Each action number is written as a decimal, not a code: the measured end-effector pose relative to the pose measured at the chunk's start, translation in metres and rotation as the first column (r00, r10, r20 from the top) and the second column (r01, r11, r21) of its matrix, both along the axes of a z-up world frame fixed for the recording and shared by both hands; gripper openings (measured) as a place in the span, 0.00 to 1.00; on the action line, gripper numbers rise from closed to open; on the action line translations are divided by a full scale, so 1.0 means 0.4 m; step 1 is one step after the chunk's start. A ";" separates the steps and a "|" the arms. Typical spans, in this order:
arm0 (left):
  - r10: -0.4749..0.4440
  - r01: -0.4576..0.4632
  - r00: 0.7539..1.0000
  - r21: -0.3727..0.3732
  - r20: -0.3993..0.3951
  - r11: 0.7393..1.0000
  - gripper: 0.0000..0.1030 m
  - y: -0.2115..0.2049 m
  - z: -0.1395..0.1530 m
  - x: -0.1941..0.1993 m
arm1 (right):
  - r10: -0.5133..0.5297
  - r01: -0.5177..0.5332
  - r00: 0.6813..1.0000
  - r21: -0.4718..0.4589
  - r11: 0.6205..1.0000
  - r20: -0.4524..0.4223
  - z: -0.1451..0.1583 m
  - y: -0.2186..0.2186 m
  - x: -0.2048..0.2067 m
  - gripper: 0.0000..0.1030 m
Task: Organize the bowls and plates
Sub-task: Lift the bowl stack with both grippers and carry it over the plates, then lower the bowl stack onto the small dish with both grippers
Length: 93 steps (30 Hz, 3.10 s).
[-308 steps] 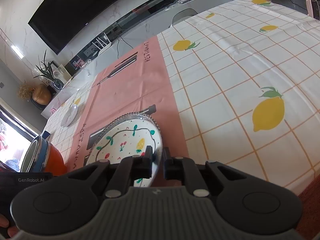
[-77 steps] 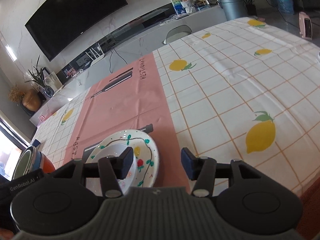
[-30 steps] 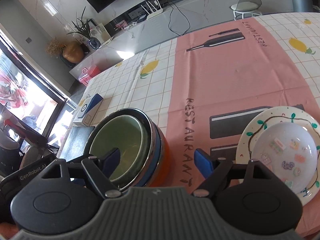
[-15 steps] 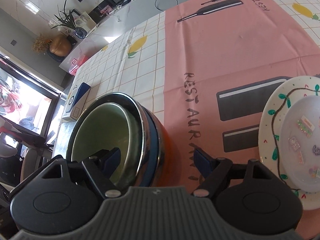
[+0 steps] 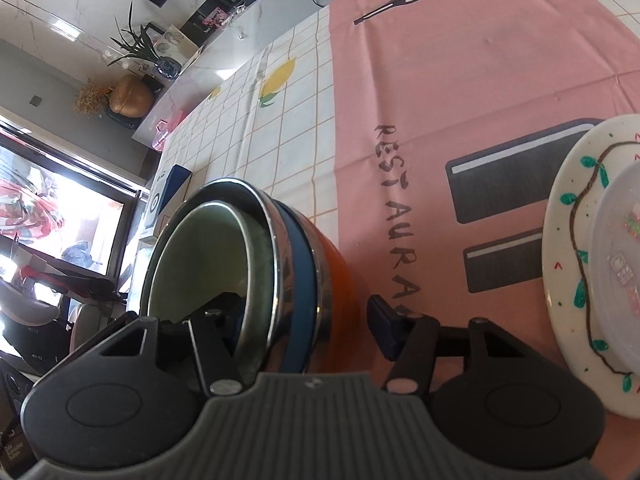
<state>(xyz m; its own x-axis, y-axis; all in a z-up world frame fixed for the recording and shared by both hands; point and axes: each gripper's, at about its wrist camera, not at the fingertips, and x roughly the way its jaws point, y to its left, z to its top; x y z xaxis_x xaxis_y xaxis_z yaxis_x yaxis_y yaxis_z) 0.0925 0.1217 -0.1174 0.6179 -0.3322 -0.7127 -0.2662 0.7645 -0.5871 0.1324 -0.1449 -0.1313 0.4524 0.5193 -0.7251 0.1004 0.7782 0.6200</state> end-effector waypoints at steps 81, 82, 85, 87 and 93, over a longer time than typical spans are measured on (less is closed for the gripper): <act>-0.354 0.356 0.934 0.079 -0.038 0.931 0.54 -0.505 0.063 0.005 | -0.282 0.282 0.959 0.028 0.959 0.005 0.053 -0.503 -0.184 0.49; -0.354 0.356 0.934 0.078 -0.038 0.931 0.54 -0.504 0.063 0.006 | -0.281 0.281 0.960 0.028 0.959 0.006 0.053 -0.503 -0.183 0.48; -0.355 0.357 0.934 0.069 -0.038 0.932 0.54 -0.501 0.060 0.006 | -0.276 0.276 0.961 0.021 0.961 0.011 0.053 -0.500 -0.180 0.48; -0.358 0.360 0.933 0.063 -0.041 0.931 0.54 -0.500 0.058 0.008 | -0.274 0.274 0.962 0.016 0.962 0.016 0.055 -0.499 -0.182 0.48; -0.371 0.373 0.928 0.062 -0.043 0.926 0.54 -0.502 0.057 0.012 | -0.273 0.273 0.962 0.000 0.962 0.018 0.060 -0.498 -0.182 0.49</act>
